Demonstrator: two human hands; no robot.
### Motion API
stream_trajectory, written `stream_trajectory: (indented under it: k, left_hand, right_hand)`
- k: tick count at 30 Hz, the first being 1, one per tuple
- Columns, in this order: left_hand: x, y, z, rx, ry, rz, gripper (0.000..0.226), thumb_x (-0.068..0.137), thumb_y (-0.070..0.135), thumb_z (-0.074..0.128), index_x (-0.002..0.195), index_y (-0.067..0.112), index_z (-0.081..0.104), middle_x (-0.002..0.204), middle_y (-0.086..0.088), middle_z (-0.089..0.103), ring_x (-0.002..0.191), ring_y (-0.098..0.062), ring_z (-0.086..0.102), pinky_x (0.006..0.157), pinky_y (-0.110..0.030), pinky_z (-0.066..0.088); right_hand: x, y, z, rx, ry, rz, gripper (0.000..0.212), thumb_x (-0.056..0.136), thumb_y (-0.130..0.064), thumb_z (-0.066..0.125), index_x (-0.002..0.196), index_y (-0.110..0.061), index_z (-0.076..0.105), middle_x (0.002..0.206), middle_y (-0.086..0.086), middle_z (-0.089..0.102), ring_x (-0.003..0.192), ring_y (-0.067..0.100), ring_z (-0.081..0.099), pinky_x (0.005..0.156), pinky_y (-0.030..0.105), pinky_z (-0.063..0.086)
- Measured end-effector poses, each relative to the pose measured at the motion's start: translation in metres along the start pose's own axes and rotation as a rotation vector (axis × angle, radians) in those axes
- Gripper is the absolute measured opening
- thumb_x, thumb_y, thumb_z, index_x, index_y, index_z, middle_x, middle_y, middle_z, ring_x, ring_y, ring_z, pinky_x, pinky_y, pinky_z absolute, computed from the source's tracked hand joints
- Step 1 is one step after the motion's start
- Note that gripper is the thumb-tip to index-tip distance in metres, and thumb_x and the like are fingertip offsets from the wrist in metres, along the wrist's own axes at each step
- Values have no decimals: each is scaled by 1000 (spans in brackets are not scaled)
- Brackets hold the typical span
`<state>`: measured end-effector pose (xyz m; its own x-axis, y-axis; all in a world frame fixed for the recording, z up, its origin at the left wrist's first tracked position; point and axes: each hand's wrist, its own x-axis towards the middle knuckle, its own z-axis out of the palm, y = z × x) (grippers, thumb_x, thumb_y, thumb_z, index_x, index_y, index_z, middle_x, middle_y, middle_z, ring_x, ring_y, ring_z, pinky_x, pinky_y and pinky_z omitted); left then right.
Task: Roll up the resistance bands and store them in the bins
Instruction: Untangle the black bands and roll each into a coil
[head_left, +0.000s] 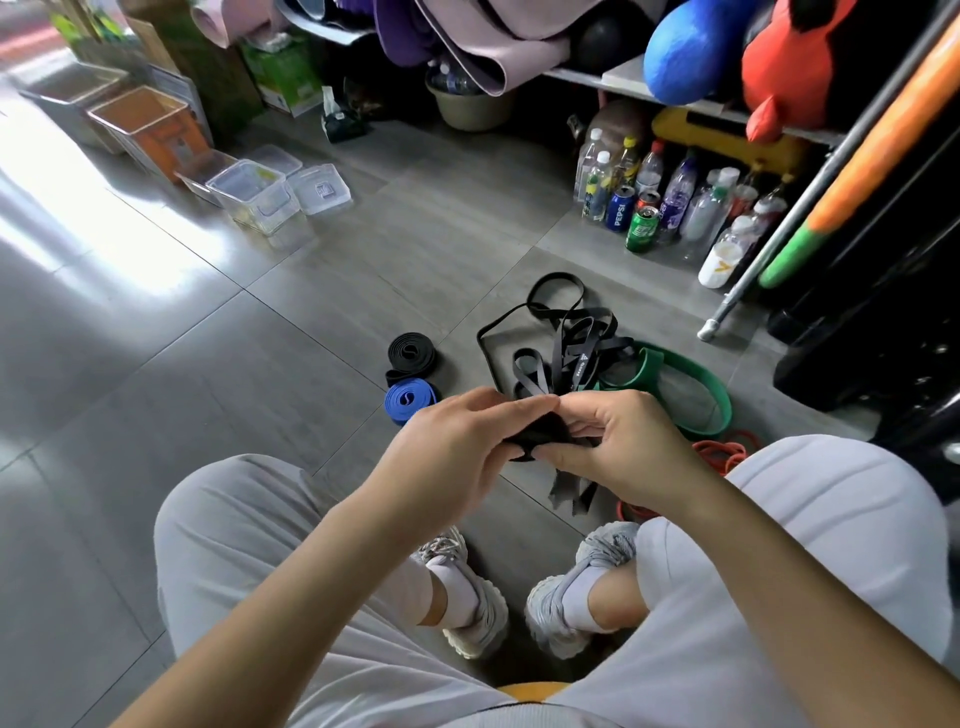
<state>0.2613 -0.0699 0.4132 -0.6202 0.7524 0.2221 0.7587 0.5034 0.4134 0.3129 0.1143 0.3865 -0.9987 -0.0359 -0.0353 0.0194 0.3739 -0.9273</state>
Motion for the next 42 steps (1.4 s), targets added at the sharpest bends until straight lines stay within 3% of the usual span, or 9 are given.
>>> stream_trajectory:
  k: [3,8,12,14,18,22,33,38,42]
  left_hand:
    - [1,-2,-6,-266,76,-116,46,81,16,63,120,39,57,94,13,65,82,-6,61,76,-21,52]
    - [5,2,-7,-765,181,-336,51,74,-6,71,99,38,67,87,22,70,84,1,66,82,-19,52]
    - [5,5,4,-1087,241,-439,45,75,-9,68,101,28,66,87,6,72,82,-13,67,73,-31,58]
    - [2,4,6,-987,213,-428,46,78,-5,68,104,32,64,93,8,71,86,-12,66,73,-29,57]
    - [4,-1,-7,-191,39,-155,39,80,19,72,117,28,61,111,11,59,94,-6,57,78,-20,51]
    - [15,5,-15,79,-157,6,42,86,21,63,127,28,55,108,3,64,94,-20,60,78,-30,47]
    - [35,-14,-28,-114,20,-167,37,81,10,68,114,26,67,93,13,63,81,5,45,74,0,32]
    - [62,-16,-54,-358,164,-298,37,79,13,72,110,31,67,97,13,70,93,-6,65,94,-24,47]
    - [80,-13,-77,-537,314,-266,39,72,15,72,98,42,63,89,20,69,90,-10,68,90,-40,53]
  right_hand:
    - [-2,-1,-5,146,-4,20,28,76,-9,76,96,-28,70,82,-4,74,73,11,70,70,26,56]
    - [0,-4,-6,381,9,-31,30,67,-16,82,92,-30,74,80,32,63,65,61,54,65,67,46]
    - [3,-6,-8,297,62,-38,34,73,3,73,91,-25,70,83,-4,75,78,19,71,77,30,57]
    - [4,0,-9,244,32,6,34,75,4,72,93,-25,69,85,-7,75,81,11,71,79,23,56]
    - [5,5,-8,78,-33,35,22,73,-20,77,93,-28,73,84,3,75,81,28,72,79,53,55]
    - [8,0,-3,-92,-69,0,26,68,-30,74,92,-21,73,81,-2,74,80,17,71,79,46,55]
    - [28,-1,-11,-109,25,-58,41,74,-40,63,114,-50,57,102,-12,72,94,8,68,92,39,52]
    - [50,-1,-32,-449,202,-151,23,84,-11,58,103,-17,69,106,-5,64,87,16,61,79,37,53]
    - [58,17,-53,-474,104,197,10,81,-15,62,87,-21,57,97,-5,62,96,19,62,84,37,50]
